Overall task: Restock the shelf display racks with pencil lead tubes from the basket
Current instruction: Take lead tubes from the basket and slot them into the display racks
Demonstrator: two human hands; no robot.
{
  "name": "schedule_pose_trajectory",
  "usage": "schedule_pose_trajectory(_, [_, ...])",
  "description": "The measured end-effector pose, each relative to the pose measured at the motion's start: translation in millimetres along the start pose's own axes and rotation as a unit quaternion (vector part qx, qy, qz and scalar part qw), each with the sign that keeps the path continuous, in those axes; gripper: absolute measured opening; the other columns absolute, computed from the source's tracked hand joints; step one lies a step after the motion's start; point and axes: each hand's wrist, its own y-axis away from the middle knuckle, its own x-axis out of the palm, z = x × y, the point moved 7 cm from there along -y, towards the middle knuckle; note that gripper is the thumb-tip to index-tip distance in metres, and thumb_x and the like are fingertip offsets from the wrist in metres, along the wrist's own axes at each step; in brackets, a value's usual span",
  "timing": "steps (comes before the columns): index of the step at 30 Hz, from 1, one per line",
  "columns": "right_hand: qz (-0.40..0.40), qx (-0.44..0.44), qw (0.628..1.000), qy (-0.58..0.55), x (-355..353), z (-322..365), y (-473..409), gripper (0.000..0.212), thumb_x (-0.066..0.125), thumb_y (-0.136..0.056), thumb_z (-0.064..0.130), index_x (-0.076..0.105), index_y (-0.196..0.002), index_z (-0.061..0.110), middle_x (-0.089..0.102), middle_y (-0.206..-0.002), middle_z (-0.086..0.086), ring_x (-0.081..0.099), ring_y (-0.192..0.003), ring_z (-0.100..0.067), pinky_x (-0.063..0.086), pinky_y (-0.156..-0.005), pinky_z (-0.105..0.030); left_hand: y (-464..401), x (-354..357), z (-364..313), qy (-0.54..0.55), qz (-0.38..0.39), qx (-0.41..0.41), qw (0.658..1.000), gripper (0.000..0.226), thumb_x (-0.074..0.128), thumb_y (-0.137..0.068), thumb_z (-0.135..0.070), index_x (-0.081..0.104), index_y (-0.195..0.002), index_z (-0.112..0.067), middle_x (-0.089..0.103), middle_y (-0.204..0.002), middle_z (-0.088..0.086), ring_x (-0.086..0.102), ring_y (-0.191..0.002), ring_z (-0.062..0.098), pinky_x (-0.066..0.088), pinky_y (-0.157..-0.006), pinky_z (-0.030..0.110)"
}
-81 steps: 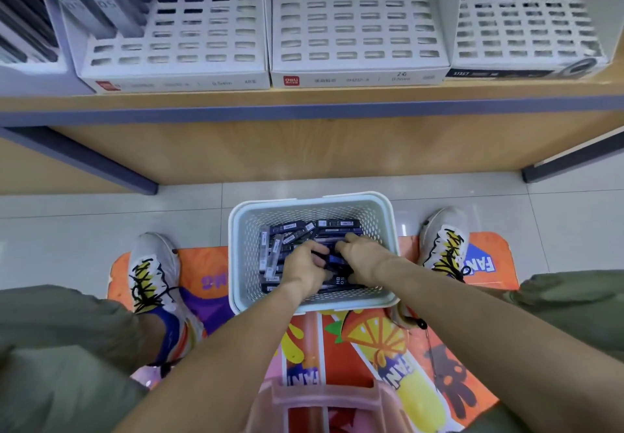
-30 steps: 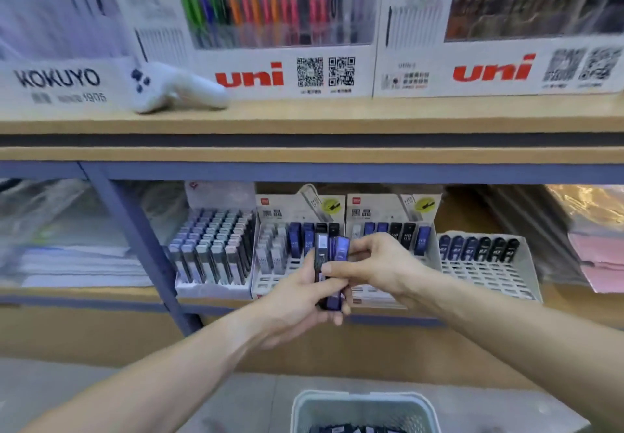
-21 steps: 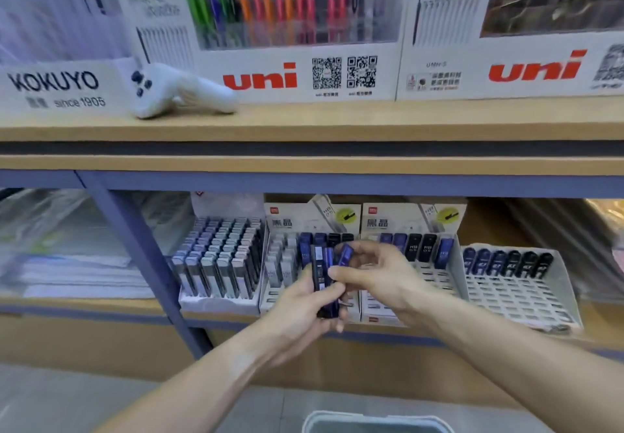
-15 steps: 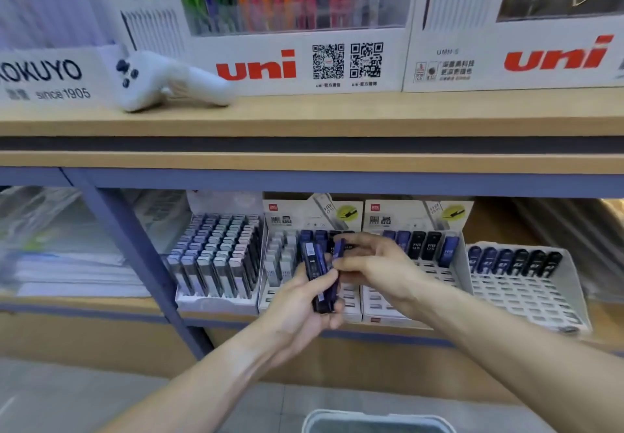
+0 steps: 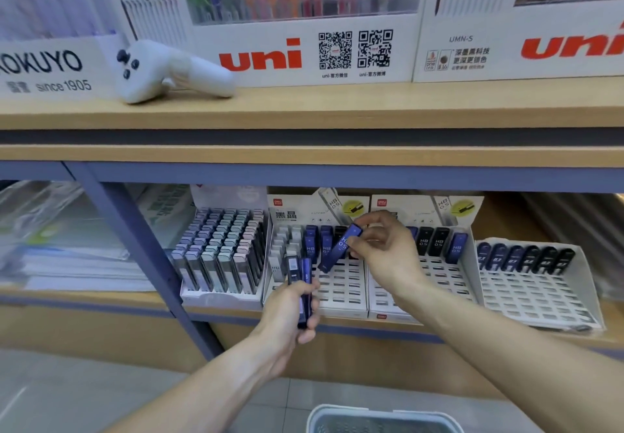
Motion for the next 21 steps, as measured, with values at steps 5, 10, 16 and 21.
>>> schedule_pose_trajectory(5, [0.007,-0.117,0.985,0.128,14,8,2,0.028,0.071,-0.09,0.007,0.06,-0.098,0.032,0.067,-0.094,0.011,0.069,-0.081,-0.008,0.059,-0.078,-0.03,4,-9,-1,0.014,-0.015,0.002,1.0,0.021,0.045,-0.098,-0.001,0.057,-0.115,0.003,0.05,-0.065,0.007,0.038,-0.049,0.017,0.02,-0.041,0.024])
schedule_pose_trajectory(10, [0.014,-0.157,0.972,0.172,27,5,-2,0.027,0.07,-0.092,0.005,0.06,-0.1,0.029,0.066,-0.093,0.015,0.066,-0.083,0.002,0.057,-0.076,-0.02,8,-14,0,0.019,-0.025,0.011,0.999,0.017,0.048,-0.101,0.002,0.057,-0.116,0.005,0.06,-0.07,0.013,0.049,-0.054,0.02,0.033,-0.04,0.026])
schedule_pose_trajectory(16, [0.039,-0.186,0.964,0.188,47,-1,-3,0.027,0.069,-0.092,0.004,0.059,-0.098,0.028,0.066,-0.094,0.013,0.065,-0.086,0.002,0.055,-0.075,-0.014,13,-13,2,0.021,-0.012,0.006,1.0,0.021,0.053,-0.102,-0.001,0.06,-0.121,0.003,0.062,-0.078,0.014,0.06,-0.062,0.023,0.039,-0.047,0.027])
schedule_pose_trajectory(21, [0.038,-0.209,0.953,0.214,57,-5,-8,0.025,0.069,-0.091,0.004,0.064,-0.105,0.024,0.067,-0.098,0.012,0.065,-0.087,-0.001,0.057,-0.079,-0.022,15,-13,-1,0.02,-0.009,0.004,1.0,0.019,0.053,-0.103,-0.002,0.063,-0.118,-0.001,0.067,-0.08,0.015,0.063,-0.067,0.024,0.043,-0.052,0.029])
